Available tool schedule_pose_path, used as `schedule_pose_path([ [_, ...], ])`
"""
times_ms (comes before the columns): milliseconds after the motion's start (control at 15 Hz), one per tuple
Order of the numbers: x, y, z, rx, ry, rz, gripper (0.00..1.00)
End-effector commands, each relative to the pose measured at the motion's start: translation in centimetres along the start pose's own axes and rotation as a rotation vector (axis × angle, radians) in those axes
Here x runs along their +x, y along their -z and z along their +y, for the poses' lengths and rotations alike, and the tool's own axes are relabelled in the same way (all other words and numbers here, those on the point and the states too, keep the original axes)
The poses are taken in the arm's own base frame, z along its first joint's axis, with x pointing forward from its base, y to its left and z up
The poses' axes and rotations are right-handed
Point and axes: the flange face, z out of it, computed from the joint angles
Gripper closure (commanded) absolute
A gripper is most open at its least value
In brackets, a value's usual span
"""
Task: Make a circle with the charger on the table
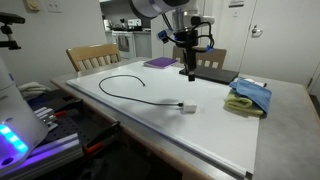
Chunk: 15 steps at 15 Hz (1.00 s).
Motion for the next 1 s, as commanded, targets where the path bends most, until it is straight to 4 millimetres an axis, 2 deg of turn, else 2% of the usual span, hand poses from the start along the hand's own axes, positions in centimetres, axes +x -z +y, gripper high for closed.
schedule_pose_path([
  [0,0.7,-0.8,1.1,-0.029,-0.013,-0.038,0.00],
  [600,1.4,-3.1,7.1,-0.014,-0.152,-0.242,0.00],
  [933,1.4,-4.1,8.9,0.050,-0.159,-0.332,0.00],
])
